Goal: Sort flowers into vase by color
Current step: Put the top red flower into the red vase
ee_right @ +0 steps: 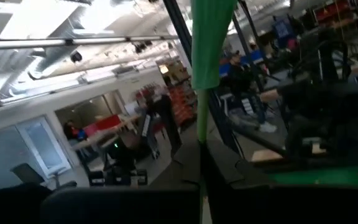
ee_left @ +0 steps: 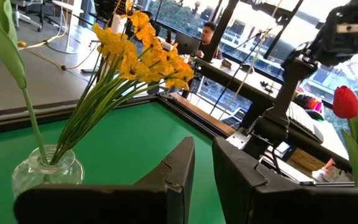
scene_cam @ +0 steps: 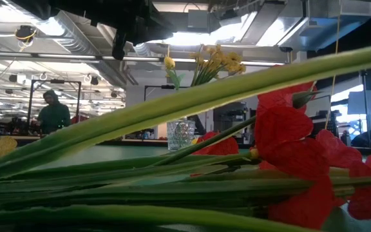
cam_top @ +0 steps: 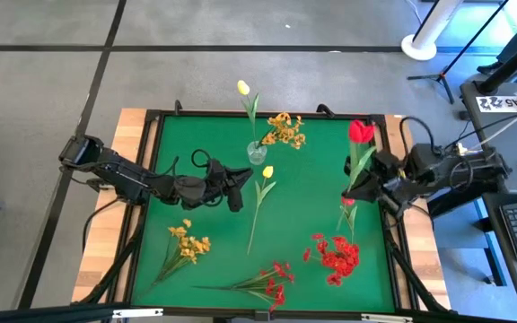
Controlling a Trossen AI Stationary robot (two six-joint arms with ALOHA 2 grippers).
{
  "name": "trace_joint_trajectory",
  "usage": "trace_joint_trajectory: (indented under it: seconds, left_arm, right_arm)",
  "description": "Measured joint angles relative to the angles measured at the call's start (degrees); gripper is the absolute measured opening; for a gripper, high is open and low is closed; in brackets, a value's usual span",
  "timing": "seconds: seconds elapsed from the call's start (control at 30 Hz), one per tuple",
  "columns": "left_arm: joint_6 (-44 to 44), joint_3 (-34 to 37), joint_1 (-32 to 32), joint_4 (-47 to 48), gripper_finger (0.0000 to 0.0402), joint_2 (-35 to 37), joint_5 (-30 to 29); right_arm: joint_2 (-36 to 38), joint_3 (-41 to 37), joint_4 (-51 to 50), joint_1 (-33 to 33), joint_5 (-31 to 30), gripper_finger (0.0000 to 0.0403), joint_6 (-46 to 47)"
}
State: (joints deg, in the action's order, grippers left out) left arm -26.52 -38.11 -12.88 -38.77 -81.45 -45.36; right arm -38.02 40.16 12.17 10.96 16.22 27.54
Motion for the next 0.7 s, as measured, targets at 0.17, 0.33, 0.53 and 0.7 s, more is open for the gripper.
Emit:
trace_joint_trajectory:
  seconds: [0.17,0.33,0.53,0.7]
  left_arm:
    - [-0.09,0.0,-0.44,0.23,0.0055,0.0,0.04]
    - [-0.09,0.0,-0.42,0.23,0.0055,0.0,0.04]
    - [-0.38,0.0,-0.42,0.23,0.0055,0.0,0.61]
    - [-1.39,0.0,-0.42,0.25,0.0055,0.0,1.25]
  right_arm:
    - [0.81,0.29,-4.83,12.65,-12.22,0.0001,-1.82]
    - [1.63,0.84,-8.76,24.32,-23.34,0.0001,-2.4]
    - [2.08,6.63,-25.22,35.18,-43.2,0.0001,-2.77]
    - [1.81,7.22,-31.29,41.76,-53.44,0.0001,-1.12]
